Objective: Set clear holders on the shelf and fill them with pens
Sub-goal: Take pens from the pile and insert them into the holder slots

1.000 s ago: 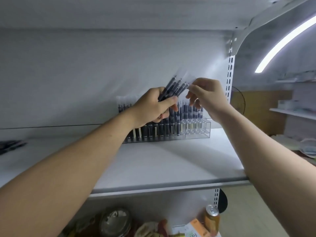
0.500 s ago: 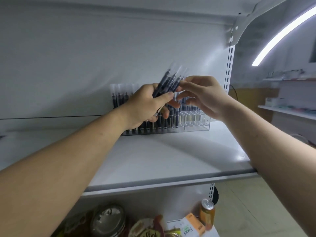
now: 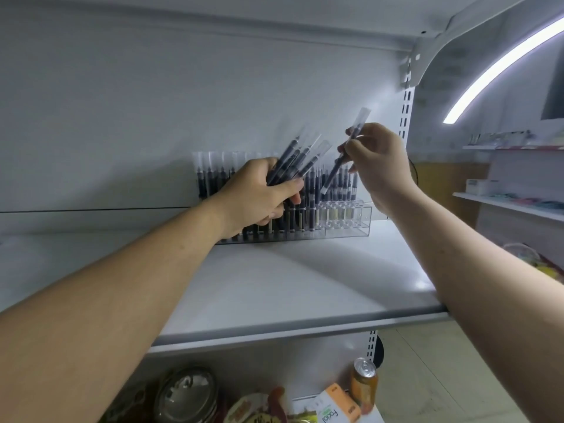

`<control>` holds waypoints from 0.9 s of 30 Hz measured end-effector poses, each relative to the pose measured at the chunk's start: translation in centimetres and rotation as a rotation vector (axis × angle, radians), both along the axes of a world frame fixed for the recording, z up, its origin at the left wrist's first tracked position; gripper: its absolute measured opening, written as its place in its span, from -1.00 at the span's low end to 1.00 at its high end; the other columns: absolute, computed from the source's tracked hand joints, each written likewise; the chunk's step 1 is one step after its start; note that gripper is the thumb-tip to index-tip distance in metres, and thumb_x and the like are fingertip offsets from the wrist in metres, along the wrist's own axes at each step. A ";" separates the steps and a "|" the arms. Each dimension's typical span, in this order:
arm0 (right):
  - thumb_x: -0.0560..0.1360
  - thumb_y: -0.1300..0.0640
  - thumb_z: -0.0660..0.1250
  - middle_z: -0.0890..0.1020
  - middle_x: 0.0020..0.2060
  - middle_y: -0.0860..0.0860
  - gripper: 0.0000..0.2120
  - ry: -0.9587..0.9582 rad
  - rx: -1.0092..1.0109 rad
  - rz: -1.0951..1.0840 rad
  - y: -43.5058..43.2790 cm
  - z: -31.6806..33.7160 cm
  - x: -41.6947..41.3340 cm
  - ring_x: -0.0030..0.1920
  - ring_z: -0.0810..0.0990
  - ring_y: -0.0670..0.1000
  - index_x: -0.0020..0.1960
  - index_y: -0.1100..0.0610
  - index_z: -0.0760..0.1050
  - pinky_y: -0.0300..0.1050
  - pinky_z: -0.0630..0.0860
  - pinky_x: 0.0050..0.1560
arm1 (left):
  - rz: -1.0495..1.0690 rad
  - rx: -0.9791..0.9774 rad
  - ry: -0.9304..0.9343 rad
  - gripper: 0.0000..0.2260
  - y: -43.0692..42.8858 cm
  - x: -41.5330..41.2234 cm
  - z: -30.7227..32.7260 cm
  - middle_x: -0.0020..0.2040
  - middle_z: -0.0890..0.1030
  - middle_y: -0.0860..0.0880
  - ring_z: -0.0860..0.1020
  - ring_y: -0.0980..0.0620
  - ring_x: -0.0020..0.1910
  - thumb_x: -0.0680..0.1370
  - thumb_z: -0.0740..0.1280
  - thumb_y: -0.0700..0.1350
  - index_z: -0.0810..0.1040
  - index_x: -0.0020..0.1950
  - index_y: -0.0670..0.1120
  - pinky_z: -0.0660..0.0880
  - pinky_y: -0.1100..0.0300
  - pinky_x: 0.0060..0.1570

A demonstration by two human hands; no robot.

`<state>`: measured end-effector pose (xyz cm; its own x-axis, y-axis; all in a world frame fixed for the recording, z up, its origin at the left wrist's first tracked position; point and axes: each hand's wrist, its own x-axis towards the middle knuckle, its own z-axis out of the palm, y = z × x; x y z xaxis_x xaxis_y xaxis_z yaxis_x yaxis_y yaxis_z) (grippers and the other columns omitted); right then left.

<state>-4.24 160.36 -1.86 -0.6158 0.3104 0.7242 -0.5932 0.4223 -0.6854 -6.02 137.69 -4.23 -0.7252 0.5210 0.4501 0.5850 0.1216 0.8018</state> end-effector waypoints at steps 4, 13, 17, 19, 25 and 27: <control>0.62 0.26 0.38 0.74 -0.09 0.00 -0.80 -0.056 0.208 -0.096 0.0 -0.5 -0.4 -0.08 0.75 -0.01 0.23 0.15 0.55 0.01 0.71 -0.04 | 0.009 -0.006 0.012 -0.88 0.1 -0.1 -0.1 -0.17 0.58 -0.07 0.32 0.04 -0.44 0.70 0.34 -0.08 0.48 0.10 -0.13 0.24 0.20 -0.51; 0.64 0.24 0.34 0.75 -0.17 0.00 -0.85 -0.083 0.288 -0.100 -0.2 -0.8 -0.4 -0.17 0.75 0.07 0.18 0.06 0.54 -0.07 0.56 -0.31 | 0.015 0.007 0.019 -0.83 0.1 -0.1 -0.1 -0.13 0.59 -0.07 0.34 0.03 -0.41 0.71 0.31 -0.07 0.47 0.15 -0.17 0.25 0.21 -0.50; 0.64 0.25 0.33 0.74 -0.20 0.00 -0.80 -0.113 0.353 -0.129 -0.3 -1.0 -0.2 -0.26 0.72 0.06 0.25 0.14 0.57 0.06 0.66 -0.29 | 0.021 0.022 0.018 -0.85 0.2 -0.1 0.0 -0.11 0.58 -0.07 0.37 0.06 -0.41 0.72 0.29 -0.07 0.46 0.12 -0.16 0.25 0.21 -0.50; 0.63 0.26 0.33 0.74 -0.17 0.01 -0.78 -0.148 0.395 -0.110 -0.5 -1.1 -0.1 -0.18 0.75 0.04 0.27 0.16 0.56 0.18 0.71 -0.10 | 0.022 0.029 0.024 -0.86 0.2 -0.1 0.0 -0.10 0.58 -0.06 0.38 0.07 -0.41 0.72 0.29 -0.07 0.46 0.10 -0.14 0.26 0.22 -0.50; 0.60 0.19 0.42 0.75 -0.25 0.00 -0.82 -0.262 0.520 -0.087 -0.6 -1.7 -0.1 -0.18 0.76 0.12 0.20 0.13 0.56 0.32 0.68 -0.08 | 0.023 0.029 0.055 -0.84 0.2 -0.2 0.0 -0.09 0.61 -0.08 0.40 0.07 -0.41 0.71 0.30 -0.07 0.47 0.10 -0.16 0.29 0.22 -0.50; 0.59 0.15 0.45 0.75 -0.28 -0.03 -0.84 -0.290 0.543 -0.103 -0.5 -1.8 -0.2 -0.17 0.76 0.16 0.15 0.08 0.56 0.30 0.68 -0.09 | 0.017 0.029 0.053 -0.84 0.2 -0.2 0.0 -0.08 0.61 -0.09 0.40 0.07 -0.41 0.71 0.30 -0.07 0.47 0.11 -0.17 0.28 0.22 -0.51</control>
